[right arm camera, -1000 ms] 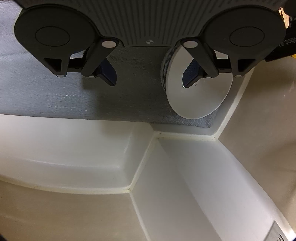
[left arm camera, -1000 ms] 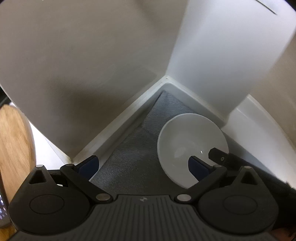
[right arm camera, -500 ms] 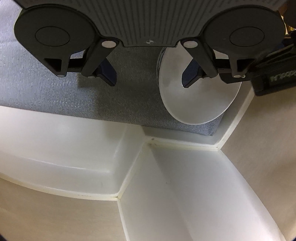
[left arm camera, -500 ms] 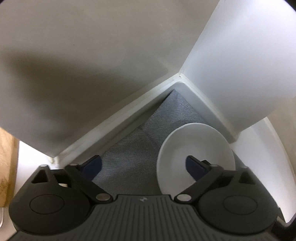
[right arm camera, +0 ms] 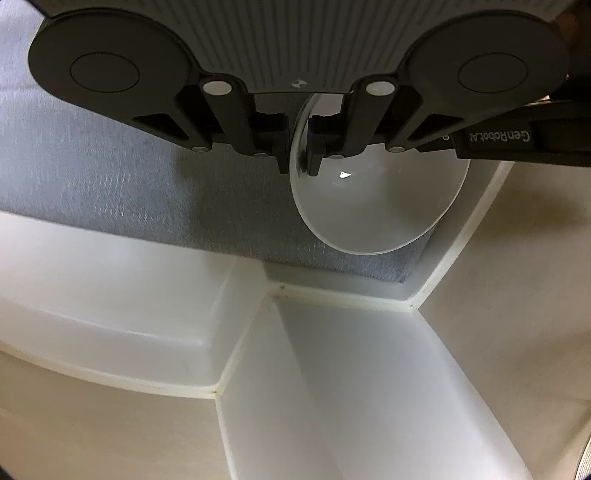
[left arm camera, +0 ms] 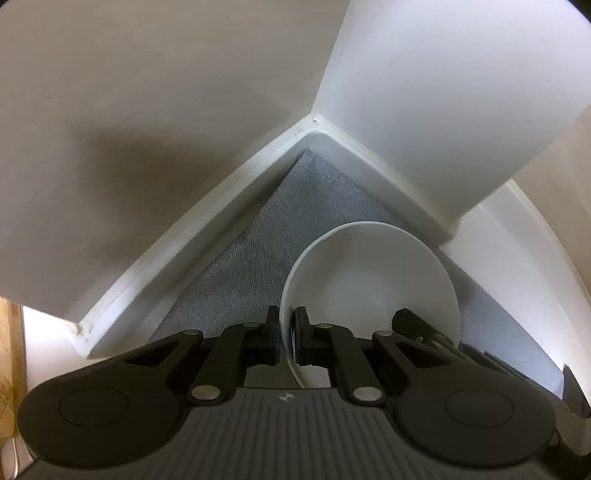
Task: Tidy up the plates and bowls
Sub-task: 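Carry the blue-banded bowl and lower it into the turquoise bowl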
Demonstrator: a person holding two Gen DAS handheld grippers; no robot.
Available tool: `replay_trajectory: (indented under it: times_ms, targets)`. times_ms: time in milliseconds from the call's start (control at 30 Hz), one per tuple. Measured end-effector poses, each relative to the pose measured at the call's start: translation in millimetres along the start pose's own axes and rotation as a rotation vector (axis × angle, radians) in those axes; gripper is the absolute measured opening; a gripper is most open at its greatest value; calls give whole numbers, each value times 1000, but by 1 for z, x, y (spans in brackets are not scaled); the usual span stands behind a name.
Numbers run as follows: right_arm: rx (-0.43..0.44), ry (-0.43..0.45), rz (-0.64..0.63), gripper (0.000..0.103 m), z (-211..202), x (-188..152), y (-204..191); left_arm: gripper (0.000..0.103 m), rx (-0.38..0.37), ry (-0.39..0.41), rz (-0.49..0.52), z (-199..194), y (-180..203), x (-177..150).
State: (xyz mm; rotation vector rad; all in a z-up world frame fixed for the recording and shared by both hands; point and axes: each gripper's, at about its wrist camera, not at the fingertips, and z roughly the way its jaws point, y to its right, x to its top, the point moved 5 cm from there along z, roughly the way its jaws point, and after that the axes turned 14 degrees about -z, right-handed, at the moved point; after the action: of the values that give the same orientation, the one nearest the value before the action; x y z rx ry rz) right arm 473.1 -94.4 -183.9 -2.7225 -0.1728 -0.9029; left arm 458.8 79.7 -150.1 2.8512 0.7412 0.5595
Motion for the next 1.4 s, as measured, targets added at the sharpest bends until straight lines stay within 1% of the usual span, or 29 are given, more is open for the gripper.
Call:
replay_trajectory:
  times_ms: [100, 333, 500, 667, 833, 867, 1033, 1200, 1400]
  targets:
    - [-8, 16, -4, 9, -13, -3, -4, 7, -15, 15, 22, -18, -3, -7]
    - [-30, 97, -8, 9, -66, -10, -19, 7, -93, 46, 60, -71, -12, -18]
    - [-29, 163, -45, 10, -113, -21, -44, 7, -144, 83, 79, -121, -36, -32]
    - [-17, 198, -106, 11, -150, -43, -76, 7, -160, 110, 95, -164, -66, -56]
    - [0, 183, -148, 11, -169, -74, -101, 8, -152, 105, 104, -181, -98, -84]
    - [3, 177, -152, 11, -172, -81, -106, 9, -148, 101, 107, -188, -104, -94]
    - [7, 145, -168, 11, -181, -113, -121, 10, -134, 64, 124, -197, -129, -122]
    - [-1, 115, -170, 11, -181, -136, -128, 11, -118, 27, 134, -191, -143, -141]
    - [-10, 86, -168, 10, -168, -149, -132, 13, -103, -11, 145, -180, -154, -153]
